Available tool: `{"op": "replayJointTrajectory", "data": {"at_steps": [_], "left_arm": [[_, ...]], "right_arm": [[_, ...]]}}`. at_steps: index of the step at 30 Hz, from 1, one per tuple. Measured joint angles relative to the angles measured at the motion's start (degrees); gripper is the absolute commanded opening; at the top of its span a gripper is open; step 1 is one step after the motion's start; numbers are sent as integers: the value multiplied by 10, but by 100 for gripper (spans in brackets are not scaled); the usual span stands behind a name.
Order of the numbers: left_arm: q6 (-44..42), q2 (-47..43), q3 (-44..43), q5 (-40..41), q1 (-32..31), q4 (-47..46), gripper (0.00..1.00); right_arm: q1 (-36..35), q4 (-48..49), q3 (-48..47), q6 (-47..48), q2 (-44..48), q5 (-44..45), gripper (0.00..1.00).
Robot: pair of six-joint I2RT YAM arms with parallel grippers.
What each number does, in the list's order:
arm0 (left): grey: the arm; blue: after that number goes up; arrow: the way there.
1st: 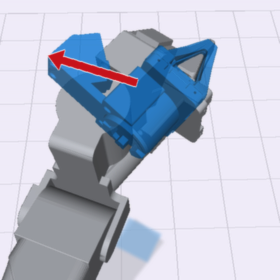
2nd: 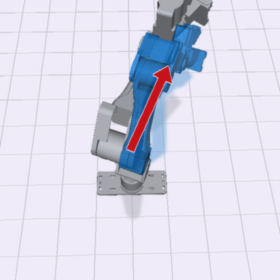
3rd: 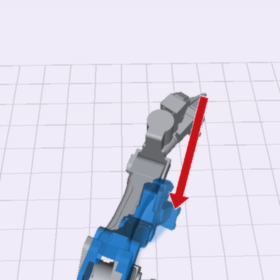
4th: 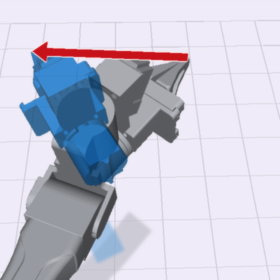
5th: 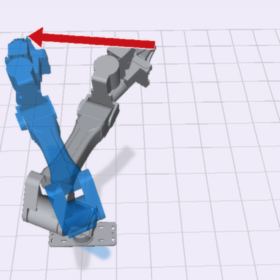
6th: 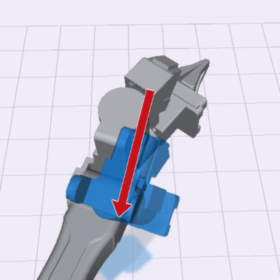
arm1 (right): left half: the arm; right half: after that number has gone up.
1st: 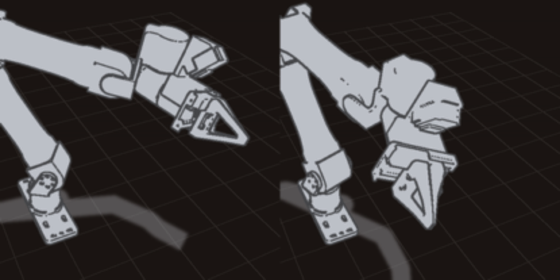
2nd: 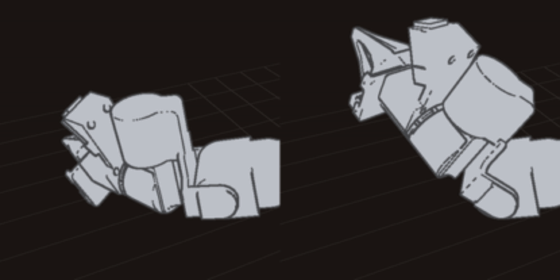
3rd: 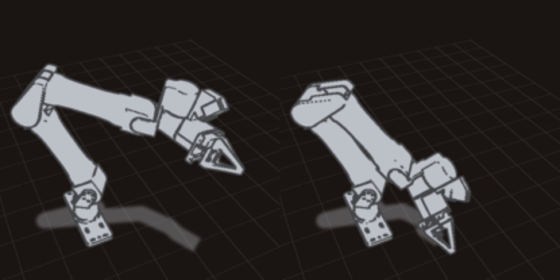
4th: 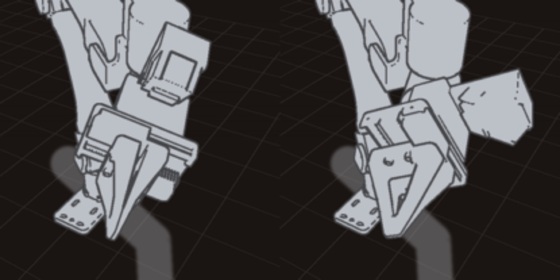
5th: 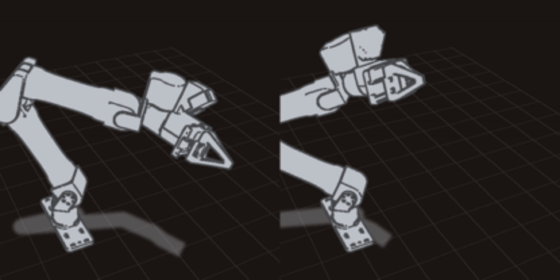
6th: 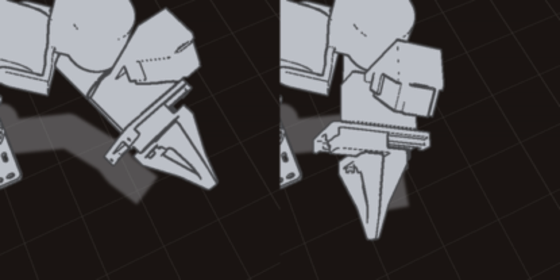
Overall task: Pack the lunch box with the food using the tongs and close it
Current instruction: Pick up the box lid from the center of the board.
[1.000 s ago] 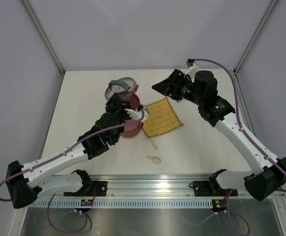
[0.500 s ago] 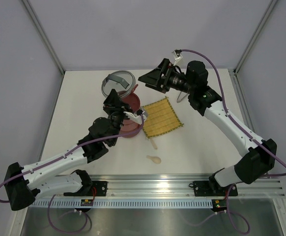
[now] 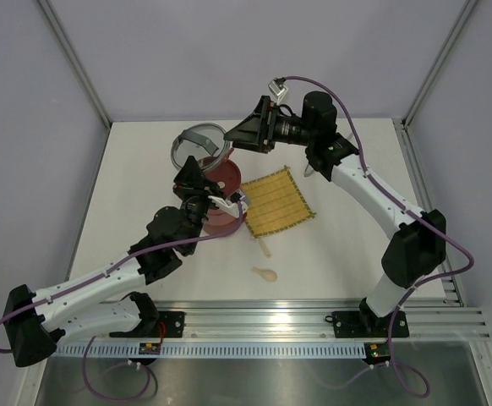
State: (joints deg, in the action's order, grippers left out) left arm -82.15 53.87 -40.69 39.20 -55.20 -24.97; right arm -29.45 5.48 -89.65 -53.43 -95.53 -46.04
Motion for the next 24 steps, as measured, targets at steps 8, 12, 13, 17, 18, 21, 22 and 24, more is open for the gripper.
{"op": "replayJointTrajectory", "data": {"at_steps": [8, 12, 13, 17, 18, 21, 22, 24], "left_arm": [[0, -1, 19, 1, -1, 5, 0], [0, -2, 19, 0, -2, 6, 0], [0, -2, 19, 0, -2, 7, 0], [0, -2, 19, 0, -2, 11, 0], [0, -2, 19, 0, -2, 11, 0], [-1, -2, 20, 0, -2, 11, 0], [-1, -2, 20, 0, -2, 10, 0], [-3, -2, 22, 0, -2, 8, 0]], "right_arm": [[0, 83, -7, -81, -52, -29, 59], [0, 127, -7, -127, -80, -37, 59], [0, 136, -7, -136, -85, -42, 59], [0, 161, -7, -162, -98, -49, 58], [0, 166, -7, -166, -100, -52, 58], [0, 175, -9, -177, -105, -61, 54], [0, 176, -9, -180, -107, -62, 53], [0, 177, -11, -184, -110, -66, 53]]}}
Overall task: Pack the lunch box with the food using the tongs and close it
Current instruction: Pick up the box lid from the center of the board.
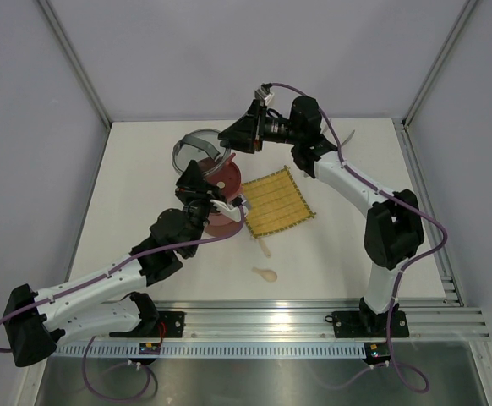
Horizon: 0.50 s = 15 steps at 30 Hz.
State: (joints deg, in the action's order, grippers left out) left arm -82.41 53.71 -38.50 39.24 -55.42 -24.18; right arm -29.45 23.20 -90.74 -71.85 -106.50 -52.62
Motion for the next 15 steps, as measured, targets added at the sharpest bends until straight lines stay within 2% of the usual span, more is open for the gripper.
{"op": "replayJointTrajectory", "data": {"at_steps": [5, 6, 7, 15], "left_arm": [[-4, 0, 5, 0, 0, 0, 0], [-4, 0, 6, 0, 0, 0, 0], [-6, 0, 7, 0, 0, 0, 0], [-29, 0, 11, 0, 0, -11, 0]], "right_arm": [[0, 1, 0, -3, -7, -10, 54], [0, 1, 0, -3, -9, -11, 56], [0, 1, 0, -3, -9, -13, 67], [0, -6, -1, 1, -12, -21, 75]]}}
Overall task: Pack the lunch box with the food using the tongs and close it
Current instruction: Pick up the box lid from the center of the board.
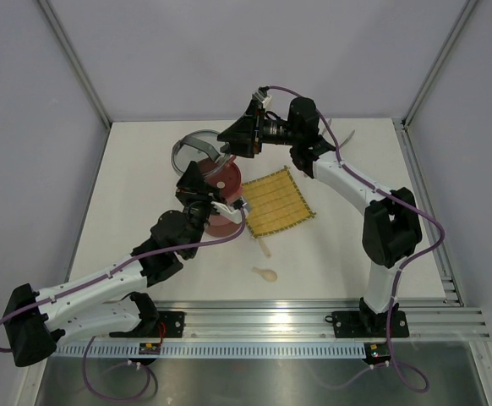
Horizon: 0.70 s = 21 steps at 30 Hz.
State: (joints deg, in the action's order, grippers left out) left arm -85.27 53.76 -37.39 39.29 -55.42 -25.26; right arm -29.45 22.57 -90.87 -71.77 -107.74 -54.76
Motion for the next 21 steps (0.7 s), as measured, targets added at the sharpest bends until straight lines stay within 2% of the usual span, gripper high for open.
{"op": "replayJointTrajectory", "data": {"at_steps": [1, 2, 4, 14, 15, 16, 19, 21], "left_arm": [[-5, 0, 3, 1, 0, -5, 0], [-9, 0, 5, 2, 0, -6, 0], [-17, 3, 8, 2, 0, -9, 0], [-38, 13, 8, 3, 0, -19, 0], [-39, 15, 8, 3, 0, -20, 0], [-40, 17, 8, 4, 0, -21, 0], [-54, 19, 9, 8, 0, -27, 0], [-62, 22, 11, 12, 0, -31, 4]], "right_arm": [[0, 0, 0, 0, 0, 0, 73], [0, 0, 0, 0, 0, -1, 64], [0, 0, 1, 1, 0, -3, 58], [0, -1, 9, -1, 0, -24, 48], [-1, -1, 10, -1, 0, -26, 44], [-1, -1, 10, -2, 0, -30, 27], [-1, 3, 16, -30, 0, -33, 0], [-1, 8, 21, -49, 0, -31, 0]]}}
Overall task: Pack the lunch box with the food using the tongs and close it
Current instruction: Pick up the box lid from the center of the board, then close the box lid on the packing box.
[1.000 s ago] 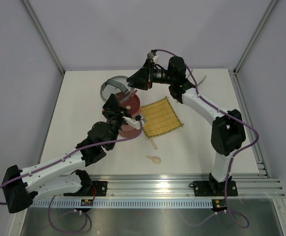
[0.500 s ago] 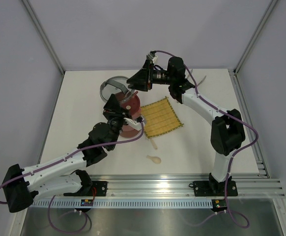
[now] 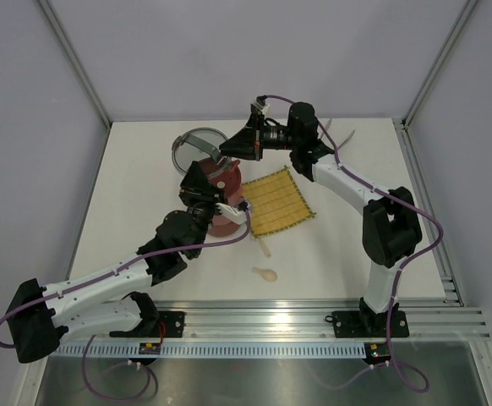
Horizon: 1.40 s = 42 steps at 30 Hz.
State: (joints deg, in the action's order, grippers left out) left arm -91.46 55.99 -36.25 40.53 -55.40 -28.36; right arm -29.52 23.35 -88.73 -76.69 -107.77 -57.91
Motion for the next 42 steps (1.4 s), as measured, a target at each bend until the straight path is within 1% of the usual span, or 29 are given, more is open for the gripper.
{"op": "replayJointTrajectory", "data": {"at_steps": [2, 3, 4, 5, 6, 7, 12, 17, 19, 21, 24, 26, 31, 33, 40, 42], "left_arm": [[-3, 2, 0, 3, 0, 0, 17], [-3, 4, 0, 4, 0, 0, 25], [-3, 5, 0, 5, 0, 0, 35], [-2, 5, 0, 5, 0, 0, 51], [-1, 5, 0, 5, 0, -3, 60], [3, 5, 0, 6, 0, -6, 98], [14, 4, 0, 9, 0, -33, 99], [51, -2, -4, 23, -2, -29, 99], [98, -10, -19, 32, -3, -2, 99], [154, -21, -48, 39, -3, 44, 99], [263, -47, -100, 47, -3, 122, 99], [326, -70, -111, 50, -3, 163, 99], [461, -135, -122, 53, -4, 217, 99], [513, -158, -140, 64, -4, 232, 99], [681, -165, -281, 126, -4, 315, 99], [709, -161, -300, 133, -4, 339, 99]], "right_arm": [[0, 13, 11, -19, 0, 4, 0], [0, 23, 16, -28, 0, 6, 0], [0, 33, 21, -36, 0, 9, 0], [0, 45, 26, -41, 0, 10, 0], [0, 58, 30, -43, 0, 12, 0], [0, 72, 34, -48, 0, 13, 0], [-1, 130, 37, -65, 0, 19, 0], [-1, 143, 37, -62, 0, 22, 0], [0, 143, 37, -59, 0, 26, 0], [0, 143, 39, -58, 0, 29, 0], [1, 141, 48, -64, 5, 29, 0], [0, 139, 54, -65, 20, 30, 0], [6, 136, 77, -47, 53, 35, 0], [9, 128, 88, -31, 61, 35, 0], [11, 74, 150, 15, 66, 40, 0], [11, 68, 167, 18, 66, 43, 0]]}}
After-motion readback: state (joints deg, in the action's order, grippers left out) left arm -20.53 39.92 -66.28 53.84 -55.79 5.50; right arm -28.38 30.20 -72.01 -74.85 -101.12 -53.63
